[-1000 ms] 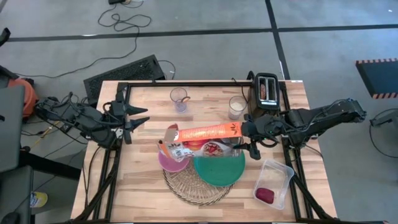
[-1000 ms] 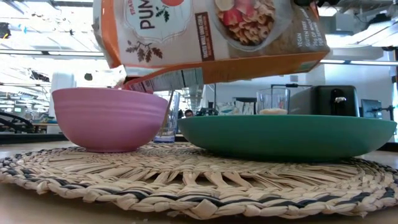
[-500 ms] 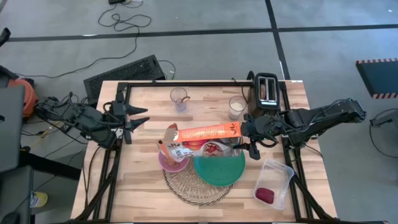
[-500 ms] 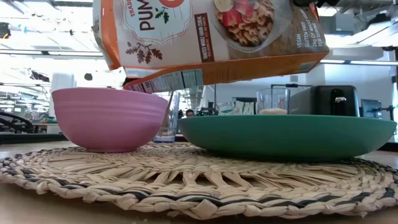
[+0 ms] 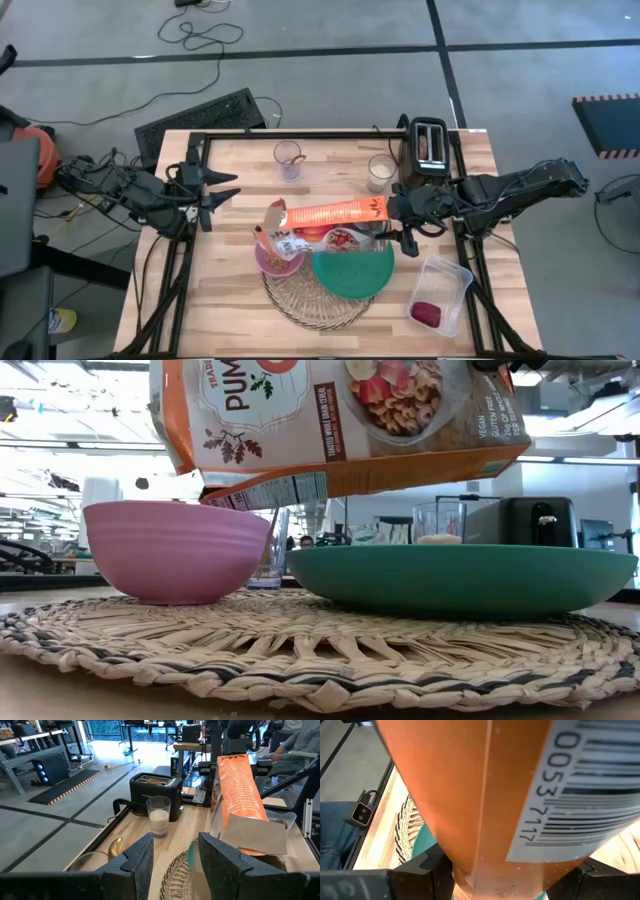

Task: Arrange a breakfast setting
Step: Pour the cereal into the pink bowl from the cereal box

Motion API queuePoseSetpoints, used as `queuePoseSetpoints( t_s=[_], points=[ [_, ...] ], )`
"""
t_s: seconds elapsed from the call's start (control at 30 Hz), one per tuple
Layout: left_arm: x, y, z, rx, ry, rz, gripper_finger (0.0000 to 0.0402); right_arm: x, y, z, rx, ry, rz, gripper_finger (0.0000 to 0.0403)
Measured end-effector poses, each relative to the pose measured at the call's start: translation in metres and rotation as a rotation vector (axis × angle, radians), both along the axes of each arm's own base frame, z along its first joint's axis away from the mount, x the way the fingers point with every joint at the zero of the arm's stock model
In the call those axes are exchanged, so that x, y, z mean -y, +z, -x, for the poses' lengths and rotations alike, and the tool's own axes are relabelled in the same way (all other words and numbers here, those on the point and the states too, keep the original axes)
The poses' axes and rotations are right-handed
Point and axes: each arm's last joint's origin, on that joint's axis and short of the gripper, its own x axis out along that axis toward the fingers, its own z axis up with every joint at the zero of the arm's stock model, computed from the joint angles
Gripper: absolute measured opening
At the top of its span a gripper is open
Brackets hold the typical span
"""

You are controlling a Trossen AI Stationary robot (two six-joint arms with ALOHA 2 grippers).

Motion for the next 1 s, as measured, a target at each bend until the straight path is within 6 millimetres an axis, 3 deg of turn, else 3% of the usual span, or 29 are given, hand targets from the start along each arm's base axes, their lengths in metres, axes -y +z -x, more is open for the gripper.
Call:
queuePoseSetpoints(
  t_s=[1.0],
  points=[
    [0.0000, 0.0000, 0.0000, 0.001, 0.001, 0.002, 0.0142, 0.0021, -0.0007, 0.0006, -0.008, -0.006, 0.006, 0.0252]
  ],
)
